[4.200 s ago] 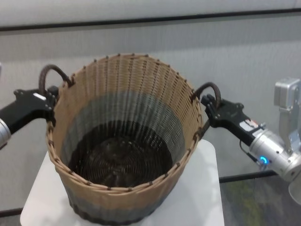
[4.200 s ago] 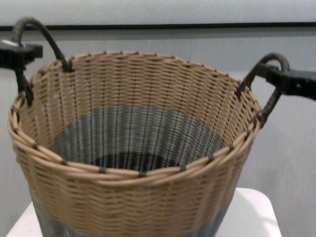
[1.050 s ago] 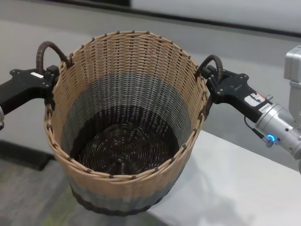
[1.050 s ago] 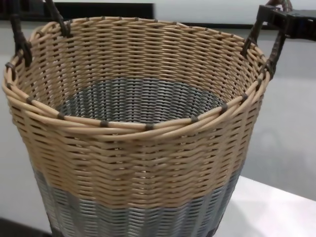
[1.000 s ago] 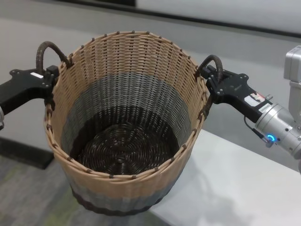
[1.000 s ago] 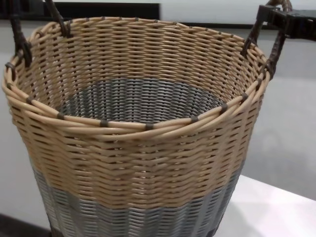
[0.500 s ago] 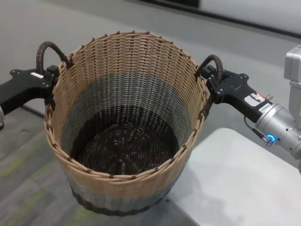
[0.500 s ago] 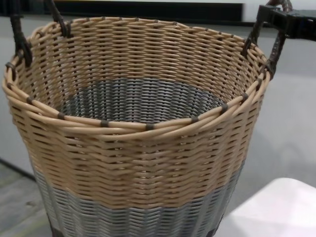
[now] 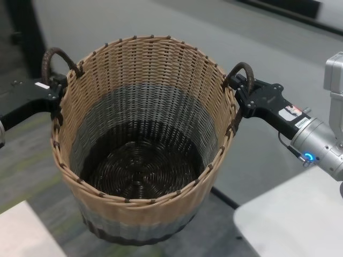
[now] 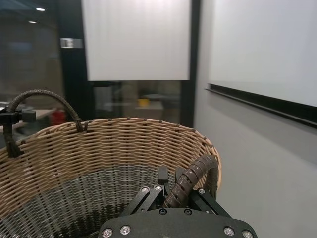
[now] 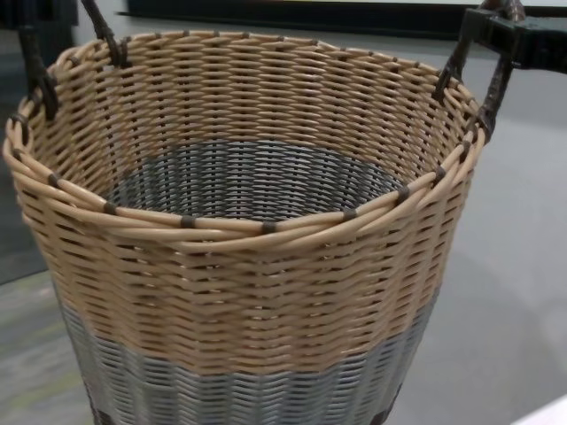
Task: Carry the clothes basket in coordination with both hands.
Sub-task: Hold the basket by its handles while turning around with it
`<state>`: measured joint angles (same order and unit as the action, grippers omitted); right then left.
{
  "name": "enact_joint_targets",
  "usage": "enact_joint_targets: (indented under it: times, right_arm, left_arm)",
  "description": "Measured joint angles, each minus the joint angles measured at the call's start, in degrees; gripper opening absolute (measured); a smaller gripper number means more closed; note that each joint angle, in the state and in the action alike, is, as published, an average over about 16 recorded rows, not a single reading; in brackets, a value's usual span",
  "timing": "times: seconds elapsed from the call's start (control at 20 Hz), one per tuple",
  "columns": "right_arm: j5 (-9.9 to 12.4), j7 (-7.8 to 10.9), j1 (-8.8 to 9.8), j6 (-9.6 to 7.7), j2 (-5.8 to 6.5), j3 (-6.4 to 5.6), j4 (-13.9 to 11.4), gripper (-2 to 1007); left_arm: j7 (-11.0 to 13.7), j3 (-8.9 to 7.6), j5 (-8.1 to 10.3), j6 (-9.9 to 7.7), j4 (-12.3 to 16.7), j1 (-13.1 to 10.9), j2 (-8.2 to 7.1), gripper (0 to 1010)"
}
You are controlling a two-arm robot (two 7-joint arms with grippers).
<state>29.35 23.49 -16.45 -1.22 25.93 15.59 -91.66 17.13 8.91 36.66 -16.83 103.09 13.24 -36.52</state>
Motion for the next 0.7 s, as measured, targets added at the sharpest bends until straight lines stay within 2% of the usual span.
enact_joint_targets:
  times: [0.7]
  right_arm:
    - [0.0,0.00,0.00,0.00,0.00,0.00,0.0,93]
  left_arm:
    - [0.0,0.00,0.00,0.00,0.0,0.0,0.00,0]
